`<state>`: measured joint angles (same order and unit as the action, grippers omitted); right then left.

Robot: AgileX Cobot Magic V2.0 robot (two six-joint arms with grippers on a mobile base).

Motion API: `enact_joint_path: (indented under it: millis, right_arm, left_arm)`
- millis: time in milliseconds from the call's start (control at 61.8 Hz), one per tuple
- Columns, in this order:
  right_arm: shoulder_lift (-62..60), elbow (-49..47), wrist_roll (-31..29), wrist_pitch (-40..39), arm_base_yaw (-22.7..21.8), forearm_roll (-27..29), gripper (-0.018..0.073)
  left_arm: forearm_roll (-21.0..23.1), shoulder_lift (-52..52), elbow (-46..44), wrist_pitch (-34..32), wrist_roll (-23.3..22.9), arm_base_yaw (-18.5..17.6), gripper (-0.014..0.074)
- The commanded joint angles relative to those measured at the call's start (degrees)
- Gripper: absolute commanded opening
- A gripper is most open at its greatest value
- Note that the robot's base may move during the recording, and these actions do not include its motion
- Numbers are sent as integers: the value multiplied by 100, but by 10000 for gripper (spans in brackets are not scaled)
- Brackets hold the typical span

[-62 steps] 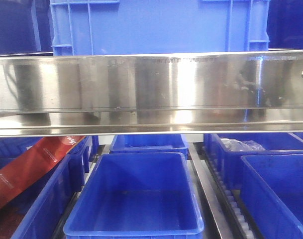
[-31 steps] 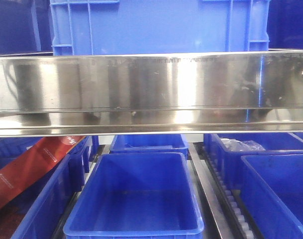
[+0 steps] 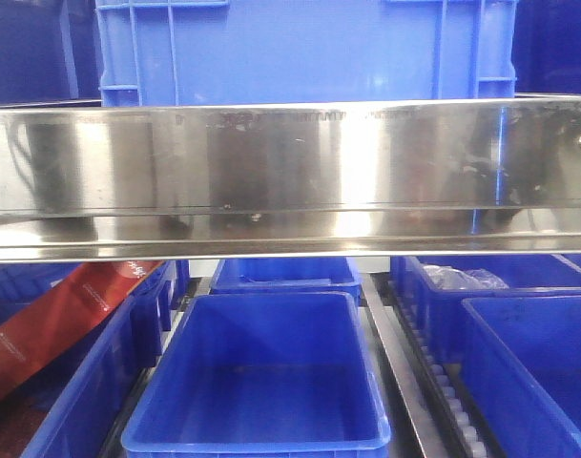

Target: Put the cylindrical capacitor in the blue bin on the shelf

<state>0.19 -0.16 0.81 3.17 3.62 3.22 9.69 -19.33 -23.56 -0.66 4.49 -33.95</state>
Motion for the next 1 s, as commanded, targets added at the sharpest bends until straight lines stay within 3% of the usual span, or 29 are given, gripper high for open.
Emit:
enact_joint_path:
  millis: [0,113,178,340,534,728,955,987]
  right_arm:
    - [-19,16,-34,-101,-24,-44,-163]
    - [-19,16,-34,-101,-24,-44,-163]
    - [-19,16,-34,-101,-24,-44,-163]
    - [-19,16,-34,-101,-24,-44,-163]
    - [-19,16,-34,-101,-24,-44,-163]
    - [-19,16,-34,-101,-24,-44,-163]
    - [-19,16,-34,-101,-24,-44,-163]
    - [-19,16,-34,-101,-24,-44,-163]
  left_arm:
    - [-37,30,24,-81,2,64,-111]
    - [-780,57,48,236,2,416,-111]
    - [-1120,108,146,357,2,798,-111]
    - [-1141,463,543,856,-150,1899,-111]
    - [-1141,1207,1167,885,-520,2725,-111]
    - [-1141,1933,1920,884,-663,3083,-111]
    - [-1112,1933,2356,385,-965,3037,-111]
    - [-1199,1933,2356,651,-965,2976,-111]
